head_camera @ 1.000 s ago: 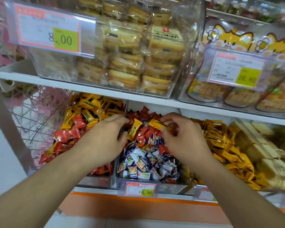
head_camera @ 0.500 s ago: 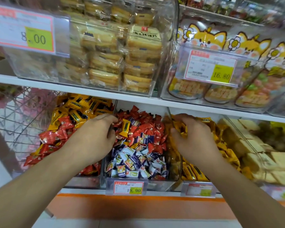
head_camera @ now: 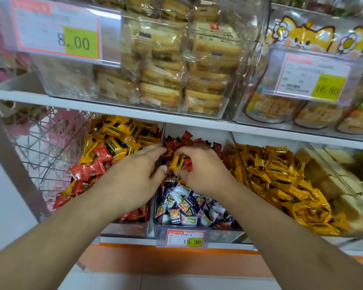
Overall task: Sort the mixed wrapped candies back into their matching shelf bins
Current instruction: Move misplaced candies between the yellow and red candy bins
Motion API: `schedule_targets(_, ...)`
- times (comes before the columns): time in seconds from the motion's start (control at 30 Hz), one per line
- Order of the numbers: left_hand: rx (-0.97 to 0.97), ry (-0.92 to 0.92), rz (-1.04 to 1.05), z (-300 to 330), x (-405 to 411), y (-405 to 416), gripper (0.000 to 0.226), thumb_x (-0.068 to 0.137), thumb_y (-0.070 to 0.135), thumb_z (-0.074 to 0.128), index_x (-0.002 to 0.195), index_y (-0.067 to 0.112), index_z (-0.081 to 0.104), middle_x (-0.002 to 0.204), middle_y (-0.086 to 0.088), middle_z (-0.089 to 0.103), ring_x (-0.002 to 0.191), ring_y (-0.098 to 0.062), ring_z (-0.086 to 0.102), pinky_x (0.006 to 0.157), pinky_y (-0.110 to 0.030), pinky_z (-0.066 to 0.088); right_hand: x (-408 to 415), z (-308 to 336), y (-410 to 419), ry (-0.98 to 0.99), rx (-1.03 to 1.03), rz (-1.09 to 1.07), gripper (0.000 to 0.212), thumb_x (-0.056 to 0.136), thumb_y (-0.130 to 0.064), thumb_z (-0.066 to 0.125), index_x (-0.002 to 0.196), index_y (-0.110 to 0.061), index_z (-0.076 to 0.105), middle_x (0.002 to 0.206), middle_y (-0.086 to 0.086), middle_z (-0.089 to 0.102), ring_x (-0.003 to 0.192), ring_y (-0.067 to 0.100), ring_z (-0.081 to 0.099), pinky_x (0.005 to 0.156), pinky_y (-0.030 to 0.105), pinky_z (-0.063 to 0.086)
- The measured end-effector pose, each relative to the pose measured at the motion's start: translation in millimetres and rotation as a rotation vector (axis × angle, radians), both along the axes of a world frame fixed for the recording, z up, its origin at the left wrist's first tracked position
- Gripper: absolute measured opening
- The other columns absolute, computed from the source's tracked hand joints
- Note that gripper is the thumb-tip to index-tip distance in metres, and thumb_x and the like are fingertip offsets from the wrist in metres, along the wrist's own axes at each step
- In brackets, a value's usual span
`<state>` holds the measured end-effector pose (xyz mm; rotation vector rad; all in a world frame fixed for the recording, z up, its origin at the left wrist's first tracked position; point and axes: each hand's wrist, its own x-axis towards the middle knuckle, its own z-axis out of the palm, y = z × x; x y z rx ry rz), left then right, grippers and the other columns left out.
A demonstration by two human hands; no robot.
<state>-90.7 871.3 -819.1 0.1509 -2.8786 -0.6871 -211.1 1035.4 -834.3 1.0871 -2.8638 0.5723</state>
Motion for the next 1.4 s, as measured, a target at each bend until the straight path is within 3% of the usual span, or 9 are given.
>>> schedule_targets(0.2, -0.006, -0.026, -0.003, 2, -1, 2, 0.057, 0.106, 0.042, 0.044, 0.16, 0.029, 0.03, 0.168, 0.014, 0.019, 0.154, -0.007, 0.02, 0.115, -0.015, 0.012, 17, 24, 24, 0.034, -0.132, -0.057, 0.046, 0.086, -0.043, 0.076, 0.13, -0.033, 0.065, 0.119, -0.013, 0.07, 0.112, 0.008, 0.063, 0.1, 0.03, 0.053)
schedule_targets(0.33, -0.004, -0.048, -0.001, 6, 0, 6, 0.057, 0.107, 0.04, 0.044, 0.161, 0.028, 0.029, 0.169, 0.013, 0.018, 0.154, -0.009, 0.021, 0.118, -0.018, 0.016, 20, 43, 66, 0.089, -0.164, -0.17, 0.024, 0.091, -0.033, 0.074, 0.114, -0.031, 0.067, 0.095, -0.022, 0.064, 0.082, -0.008, 0.058, 0.071, 0.002, 0.041)
schedule_targets(0.43, -0.014, -0.05, 0.003, 8, 1, 8, 0.057, 0.107, 0.038, 0.045, 0.161, 0.026, 0.03, 0.169, 0.012, 0.018, 0.154, -0.01, 0.022, 0.119, -0.019, 0.017, 15, 47, 110, 0.216, -0.161, -0.318, 0.011, 0.09, -0.029, 0.072, 0.099, -0.028, 0.065, 0.087, -0.015, 0.063, 0.078, 0.003, 0.061, 0.063, 0.016, 0.041)
schedule_targets(0.53, -0.026, -0.055, 0.007, 10, 1, 10, 0.057, 0.107, 0.037, 0.045, 0.161, 0.026, 0.029, 0.17, 0.011, 0.017, 0.155, -0.009, 0.021, 0.119, -0.019, 0.016, 8, 43, 144, 0.242, -0.012, -0.516, 0.034, 0.092, -0.031, 0.07, 0.122, -0.017, 0.065, 0.112, 0.007, 0.068, 0.106, 0.03, 0.062, 0.083, 0.036, 0.052)
schedule_targets(0.6, -0.03, -0.053, 0.013, 10, 0, 10, 0.056, 0.107, 0.036, 0.045, 0.161, 0.026, 0.03, 0.17, 0.011, 0.017, 0.154, -0.01, 0.022, 0.119, -0.019, 0.017, 8, 42, 150, 0.221, 0.036, -0.531, 0.049, 0.093, -0.03, 0.07, 0.137, -0.011, 0.06, 0.125, 0.013, 0.066, 0.118, 0.034, 0.058, 0.094, 0.041, 0.051)
schedule_targets(0.8, -0.037, -0.039, 0.017, 9, -1, 11, 0.053, 0.106, 0.034, 0.047, 0.158, 0.027, 0.035, 0.168, 0.013, 0.02, 0.152, -0.013, 0.029, 0.118, -0.021, 0.023, 27, 39, 95, 0.112, -0.082, -0.08, 0.029, 0.099, -0.028, 0.066, 0.128, -0.032, 0.068, 0.127, -0.014, 0.066, 0.118, 0.005, 0.057, 0.102, 0.014, 0.039)
schedule_targets(0.93, -0.039, -0.023, 0.011, 6, -1, 9, 0.052, 0.106, 0.035, 0.048, 0.157, 0.028, 0.038, 0.167, 0.014, 0.023, 0.152, -0.01, 0.029, 0.115, -0.016, 0.019, 31, 15, 50, 0.072, -0.009, 0.107, 0.019, 0.1, -0.031, 0.064, 0.116, -0.034, 0.074, 0.116, -0.014, 0.071, 0.115, 0.01, 0.057, 0.101, 0.036, 0.051)
schedule_targets(1.27, -0.035, -0.016, 0.003, 5, -2, 6, 0.053, 0.106, 0.036, 0.047, 0.157, 0.027, 0.038, 0.168, 0.013, 0.023, 0.152, -0.009, 0.027, 0.115, -0.016, 0.019, 27, -3, 38, 0.199, 0.107, 0.073, 0.014, 0.094, -0.017, 0.065, 0.09, -0.029, 0.072, 0.092, -0.011, 0.07, 0.098, 0.016, 0.055, 0.094, 0.036, 0.047)
schedule_targets(1.4, -0.052, 0.017, -0.01, 7, 0, 9, 0.049, 0.105, 0.033, 0.051, 0.153, 0.028, 0.044, 0.166, 0.012, 0.027, 0.146, -0.014, 0.039, 0.117, -0.021, 0.028, 31, 7, 49, 0.177, -0.014, 0.018, 0.018, 0.095, -0.011, 0.061, 0.085, -0.026, 0.06, 0.085, -0.012, 0.06, 0.088, 0.013, 0.051, 0.076, 0.033, 0.049)
